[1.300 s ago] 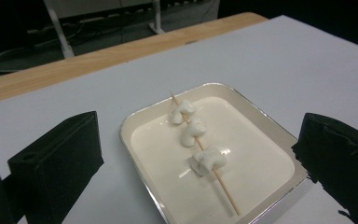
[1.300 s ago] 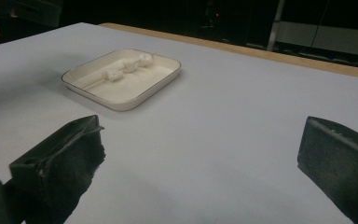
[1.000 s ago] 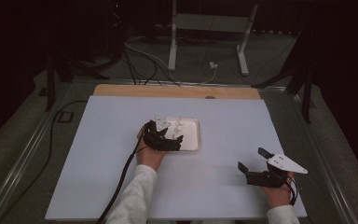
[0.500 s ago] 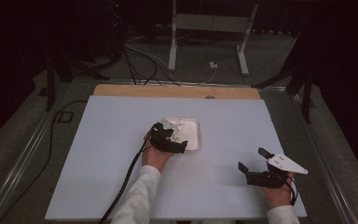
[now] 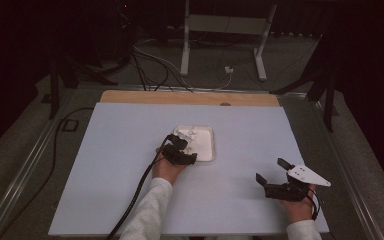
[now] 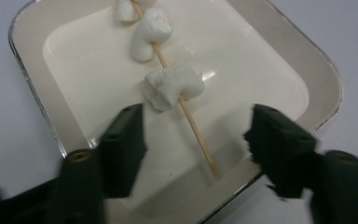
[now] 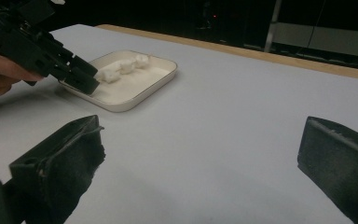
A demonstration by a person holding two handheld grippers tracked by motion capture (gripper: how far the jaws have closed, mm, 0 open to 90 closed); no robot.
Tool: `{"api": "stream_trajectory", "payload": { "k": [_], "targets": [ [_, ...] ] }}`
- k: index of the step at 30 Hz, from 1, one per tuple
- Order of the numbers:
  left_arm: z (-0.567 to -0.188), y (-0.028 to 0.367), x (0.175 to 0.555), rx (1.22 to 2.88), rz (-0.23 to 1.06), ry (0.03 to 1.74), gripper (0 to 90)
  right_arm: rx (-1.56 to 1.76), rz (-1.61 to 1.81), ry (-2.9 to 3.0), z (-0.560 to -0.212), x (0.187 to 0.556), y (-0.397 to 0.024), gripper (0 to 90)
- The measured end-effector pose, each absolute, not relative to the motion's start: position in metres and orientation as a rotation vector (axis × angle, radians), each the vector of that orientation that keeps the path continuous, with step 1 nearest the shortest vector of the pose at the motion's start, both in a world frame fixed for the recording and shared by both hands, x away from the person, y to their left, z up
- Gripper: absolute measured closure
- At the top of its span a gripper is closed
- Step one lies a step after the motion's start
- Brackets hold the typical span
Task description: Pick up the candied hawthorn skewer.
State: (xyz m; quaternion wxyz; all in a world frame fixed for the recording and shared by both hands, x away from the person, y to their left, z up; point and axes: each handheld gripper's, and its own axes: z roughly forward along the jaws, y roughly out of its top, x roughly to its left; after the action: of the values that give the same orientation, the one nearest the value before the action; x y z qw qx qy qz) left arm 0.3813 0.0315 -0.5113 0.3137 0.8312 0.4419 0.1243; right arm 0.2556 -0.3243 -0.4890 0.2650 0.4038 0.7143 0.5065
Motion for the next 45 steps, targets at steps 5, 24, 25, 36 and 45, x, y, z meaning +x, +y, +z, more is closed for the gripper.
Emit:
{"api": "stream_trajectory", "payload": {
  "k": [5, 24, 25, 36, 45],
  "targets": [
    [-0.507, 0.029, 0.382, 2.242, 0.351, 1.187, 75.2, 1.089, 1.367, 1.931, -0.489, 0.256, -0.324, 0.0],
    [-0.506, 0.01, 0.393, 2.246, 0.267, 1.189, 87.9, 1.091, 1.365, 1.935, -0.489, 0.256, -0.324, 0.0],
    [-0.506, 0.006, 0.394, 2.253, 0.274, 1.181, 89.3, 1.092, 1.366, 1.935, -0.489, 0.256, -0.324, 0.0],
    [-0.494, 0.019, 0.389, 2.259, 0.205, 1.156, 90.0, 1.099, 1.363, 1.927, -0.489, 0.256, -0.327, 0.0],
    [-0.489, 0.04, 0.374, 2.285, 0.167, 1.15, 90.0, 1.095, 1.358, 1.934, -0.49, 0.256, -0.324, 0.0]
  ]
}}
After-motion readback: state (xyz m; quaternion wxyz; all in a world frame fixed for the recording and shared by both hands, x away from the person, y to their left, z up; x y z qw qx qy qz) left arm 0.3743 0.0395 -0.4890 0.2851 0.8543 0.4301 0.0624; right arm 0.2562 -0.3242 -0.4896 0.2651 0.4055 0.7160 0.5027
